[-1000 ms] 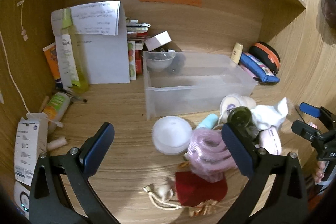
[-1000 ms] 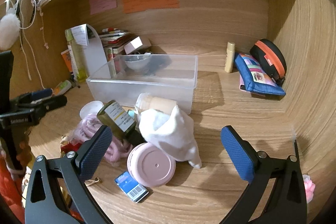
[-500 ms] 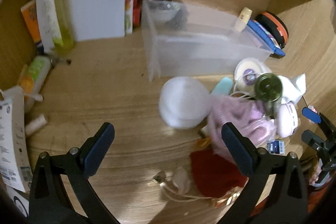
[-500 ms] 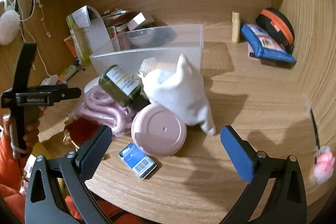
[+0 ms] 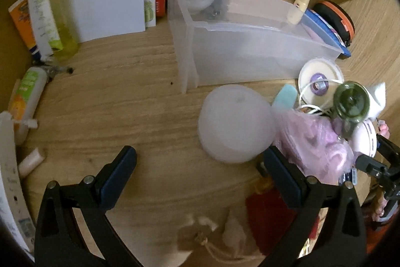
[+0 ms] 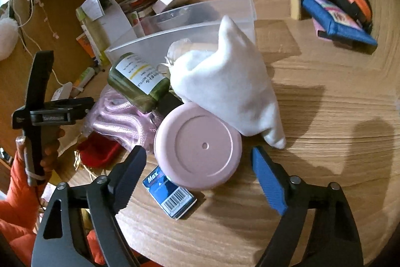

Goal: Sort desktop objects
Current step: 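Grasp the white round lid with the left tool while the right tool grasps the pink round lid, then carry both lids over the clear box and open both tools to drop them inside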

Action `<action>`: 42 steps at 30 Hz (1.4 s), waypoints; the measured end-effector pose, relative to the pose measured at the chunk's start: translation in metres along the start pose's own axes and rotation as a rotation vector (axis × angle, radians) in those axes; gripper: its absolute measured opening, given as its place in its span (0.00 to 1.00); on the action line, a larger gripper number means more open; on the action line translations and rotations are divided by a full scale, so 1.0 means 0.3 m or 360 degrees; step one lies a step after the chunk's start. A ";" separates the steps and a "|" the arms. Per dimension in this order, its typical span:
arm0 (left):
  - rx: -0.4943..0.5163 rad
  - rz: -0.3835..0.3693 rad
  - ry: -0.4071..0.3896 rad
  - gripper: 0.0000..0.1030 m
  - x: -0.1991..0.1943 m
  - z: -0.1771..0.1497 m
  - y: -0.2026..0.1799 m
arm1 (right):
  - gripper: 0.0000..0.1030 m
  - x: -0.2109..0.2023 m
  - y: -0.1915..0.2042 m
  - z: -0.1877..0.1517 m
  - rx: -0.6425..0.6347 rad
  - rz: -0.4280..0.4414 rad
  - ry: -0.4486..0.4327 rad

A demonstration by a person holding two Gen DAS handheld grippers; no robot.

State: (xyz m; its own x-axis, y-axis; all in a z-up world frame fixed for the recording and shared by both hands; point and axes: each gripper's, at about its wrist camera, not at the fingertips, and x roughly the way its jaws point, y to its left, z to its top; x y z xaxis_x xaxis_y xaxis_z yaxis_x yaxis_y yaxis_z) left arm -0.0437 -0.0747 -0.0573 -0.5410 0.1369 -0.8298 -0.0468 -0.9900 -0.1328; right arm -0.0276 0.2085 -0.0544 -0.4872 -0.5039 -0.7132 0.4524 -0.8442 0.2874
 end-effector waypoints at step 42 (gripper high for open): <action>-0.0090 0.0130 -0.0267 0.63 -0.130 0.004 0.019 | 0.61 -0.142 0.065 0.116 -0.0114 0.0000 -0.0268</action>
State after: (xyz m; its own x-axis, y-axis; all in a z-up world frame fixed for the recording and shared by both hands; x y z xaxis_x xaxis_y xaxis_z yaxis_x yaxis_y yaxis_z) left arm -0.0238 -0.0856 -0.0249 -0.6735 0.0441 -0.7379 0.0478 -0.9935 -0.1031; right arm -0.0240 0.2072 0.0038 -0.6025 -0.5324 -0.5946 0.5016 -0.8321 0.2367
